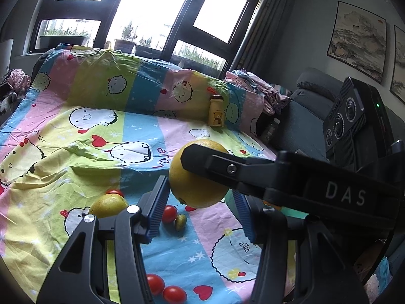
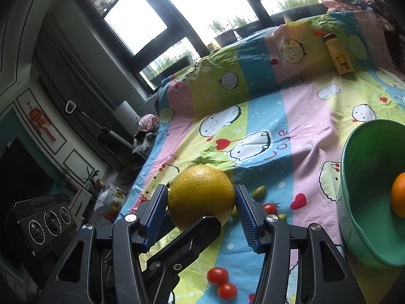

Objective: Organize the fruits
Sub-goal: 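Carry the grapefruit with the right tool over the green basin, then lower the grapefruit into the basin beside the orange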

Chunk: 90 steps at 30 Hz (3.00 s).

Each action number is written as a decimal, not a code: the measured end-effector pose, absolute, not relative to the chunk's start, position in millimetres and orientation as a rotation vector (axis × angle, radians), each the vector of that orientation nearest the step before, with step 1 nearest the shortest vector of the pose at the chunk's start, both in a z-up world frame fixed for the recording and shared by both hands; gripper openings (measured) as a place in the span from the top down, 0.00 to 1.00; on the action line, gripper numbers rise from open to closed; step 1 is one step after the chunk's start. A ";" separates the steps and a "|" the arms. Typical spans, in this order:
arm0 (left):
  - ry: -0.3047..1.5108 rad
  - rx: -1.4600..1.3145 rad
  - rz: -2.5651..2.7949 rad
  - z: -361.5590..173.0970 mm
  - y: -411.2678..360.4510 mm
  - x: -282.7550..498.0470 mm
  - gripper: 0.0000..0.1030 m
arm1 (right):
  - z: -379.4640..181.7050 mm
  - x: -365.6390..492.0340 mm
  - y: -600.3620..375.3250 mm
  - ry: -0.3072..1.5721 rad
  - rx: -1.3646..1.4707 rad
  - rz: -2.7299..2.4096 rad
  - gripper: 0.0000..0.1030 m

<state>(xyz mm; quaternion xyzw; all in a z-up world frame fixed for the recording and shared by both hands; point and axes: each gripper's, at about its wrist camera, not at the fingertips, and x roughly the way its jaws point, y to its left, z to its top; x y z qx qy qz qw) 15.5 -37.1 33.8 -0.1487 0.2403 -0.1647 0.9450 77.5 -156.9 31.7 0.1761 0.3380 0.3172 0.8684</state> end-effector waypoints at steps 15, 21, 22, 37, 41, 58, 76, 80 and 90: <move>0.501 -0.264 -0.392 41.4 -60.2 29.9 0.50 | 36.2 80.0 -184.8 0.681 0.415 0.613 0.45; 0.513 -0.245 -0.420 44.2 -72.7 38.1 0.50 | 36.4 82.0 -199.2 0.674 0.442 0.587 0.45; 0.514 -0.243 -0.425 44.5 -75.2 39.3 0.50 | 36.3 81.9 -201.9 0.673 0.445 0.582 0.45; 0.551 -0.201 -0.500 45.3 -109.5 59.7 0.50 | 33.6 86.6 -238.3 0.667 0.515 0.500 0.45; 0.562 -0.189 -0.519 44.8 -118.9 63.4 0.50 | 31.3 88.7 -248.2 0.672 0.534 0.475 0.45; 0.623 -0.154 -0.593 35.3 -153.4 77.4 0.50 | 18.4 94.3 -285.6 0.713 0.611 0.382 0.45; 0.701 -0.137 -0.627 23.0 -176.1 90.2 0.50 | 3.3 99.8 -305.9 0.781 0.654 0.303 0.45; 0.719 -0.131 -0.628 20.1 -179.2 92.6 0.50 | 0.1 101.9 -308.3 0.796 0.660 0.292 0.45; 0.751 -0.125 -0.628 14.4 -184.3 96.2 0.50 | -6.9 104.9 -310.9 0.832 0.667 0.271 0.45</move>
